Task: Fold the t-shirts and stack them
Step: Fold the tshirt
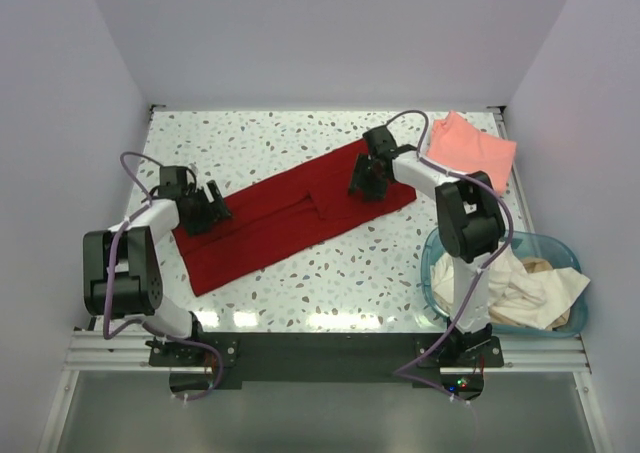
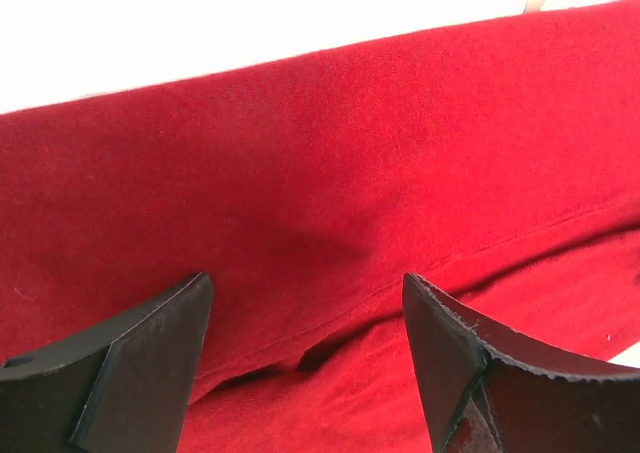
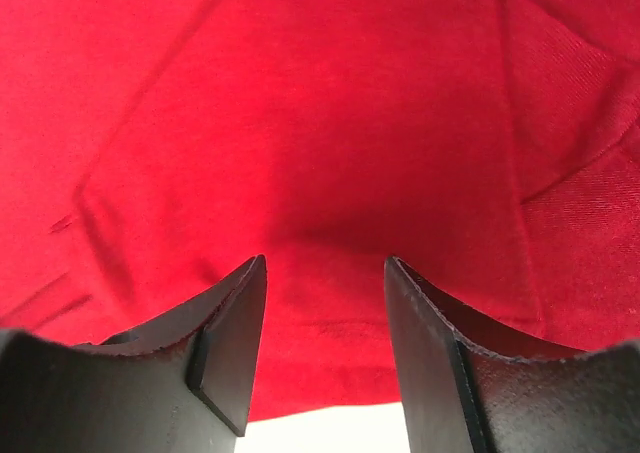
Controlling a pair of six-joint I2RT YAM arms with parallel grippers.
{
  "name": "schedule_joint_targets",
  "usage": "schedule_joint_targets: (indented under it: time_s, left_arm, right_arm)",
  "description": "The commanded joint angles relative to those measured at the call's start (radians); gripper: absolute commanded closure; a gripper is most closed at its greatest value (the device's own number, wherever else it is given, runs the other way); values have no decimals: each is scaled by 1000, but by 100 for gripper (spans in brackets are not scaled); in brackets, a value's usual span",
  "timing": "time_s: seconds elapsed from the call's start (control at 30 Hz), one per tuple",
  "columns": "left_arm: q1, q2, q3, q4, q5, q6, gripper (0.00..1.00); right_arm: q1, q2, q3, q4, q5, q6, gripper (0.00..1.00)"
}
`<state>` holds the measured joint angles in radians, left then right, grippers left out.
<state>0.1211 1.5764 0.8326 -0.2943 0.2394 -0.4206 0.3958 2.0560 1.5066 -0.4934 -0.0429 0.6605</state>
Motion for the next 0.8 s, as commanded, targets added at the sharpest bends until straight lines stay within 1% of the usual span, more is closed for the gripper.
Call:
schedule_joint_targets:
  time_s: [0.0,0.1,0.2,0.23,0.3,0.33,0.4,0.43,0.5,0.53,0.57,0.63,0.7,0.77]
  left_arm:
    - [-12,-55,-79,-45,-5,-53,18]
    - [-26,-90,-121,-60,-8,-87,18]
    - [-57,-119,-156,-65,-2,-125,18]
    - [-67,-124,-165,-66,0,-142,18]
    - [-112,-148,-187,-60,8,-200,18]
    - [-159,-159,-193,-60,-2,-225,18]
    - [-208,-196,-210,-62,-26,-303,18]
    - [-256,-208,-216,-68,-60,-331,18]
    - [-291,-243,-237,-78,-89,-415,18]
    - [-317,-257,-246,-78,-104,-440,18]
    - [-331,-272,-262,-78,-110,-490,18]
    - [-374,-314,-273,-91,-142,-535,17]
    - [-411,-348,-280,-101,-164,-596,17]
    - [-477,-363,-291,-101,-186,-668,17]
  right_arm:
    - [-6,53,47,-48,18,39,45]
    - [-8,116,112,-100,40,36,42]
    - [-9,167,202,-155,64,31,40]
    - [-8,200,255,-172,66,27,40]
    - [-8,237,312,-189,78,16,39]
    - [-8,280,378,-213,86,11,39]
    - [-12,323,450,-238,100,-8,38]
    - [-12,373,531,-261,104,-16,38]
    - [-21,432,619,-293,107,-45,38]
    - [-25,482,712,-328,118,-55,38]
    - [-29,509,756,-344,121,-62,38]
    - [-41,544,838,-350,112,-75,37]
    - [-54,578,866,-333,100,-82,37]
    - [-63,601,900,-312,74,-84,38]
